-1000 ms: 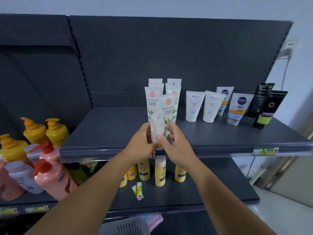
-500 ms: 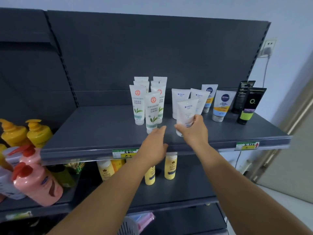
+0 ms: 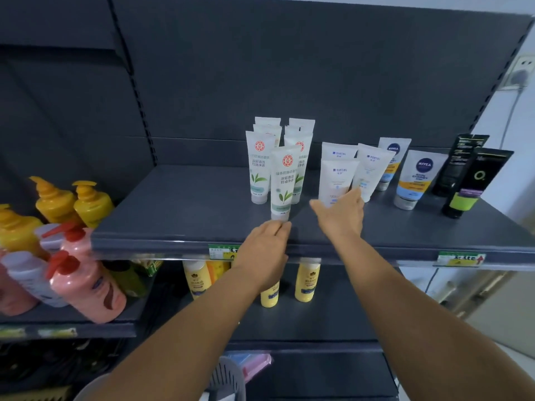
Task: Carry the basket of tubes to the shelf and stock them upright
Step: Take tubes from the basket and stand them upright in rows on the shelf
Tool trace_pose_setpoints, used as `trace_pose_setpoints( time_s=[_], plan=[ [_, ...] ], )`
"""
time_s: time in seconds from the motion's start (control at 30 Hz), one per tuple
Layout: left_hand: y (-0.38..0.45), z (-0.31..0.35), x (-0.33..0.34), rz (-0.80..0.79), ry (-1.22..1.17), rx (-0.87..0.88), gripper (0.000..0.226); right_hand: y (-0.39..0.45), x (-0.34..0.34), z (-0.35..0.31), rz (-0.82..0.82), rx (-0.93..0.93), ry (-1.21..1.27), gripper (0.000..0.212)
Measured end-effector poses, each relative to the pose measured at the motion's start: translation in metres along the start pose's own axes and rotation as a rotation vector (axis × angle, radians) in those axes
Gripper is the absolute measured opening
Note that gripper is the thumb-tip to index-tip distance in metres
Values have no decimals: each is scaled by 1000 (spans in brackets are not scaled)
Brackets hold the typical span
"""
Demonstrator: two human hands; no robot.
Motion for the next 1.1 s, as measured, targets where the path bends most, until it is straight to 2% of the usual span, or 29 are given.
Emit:
trace_pose_setpoints(
  time_s=[0.07, 0.17, 0.27, 0.63, 1.1],
  plan=[
    [-14, -6, -3, 3, 22, -9, 64, -32, -1, -3, -21, -117, -86, 83],
    [-45, -19, -6, -9, 54, -19, 65, -95, 12, -5, -102, -364, -260, 77],
    [-87, -37, -5, -52, 62, -29, 67, -151, 38, 8, -215, -462, -406, 76],
    [-237, -117, 45, -219, 19, -187, 72, -284, 140, 68, -548, -422, -639, 83],
    [-345, -195, 144, -515, -40, -472, 74, -340, 243, 156, -891, -318, -789, 85]
  ],
)
Point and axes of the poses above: each hand's wrist, its own y-axis towards the middle knuckle, its own x-axis out of the palm, z = x × y, the point moved 7 cm from there along y, towards the middle knuckle, and after that the axes turned 5 degrees about x, right-handed, at the moved point
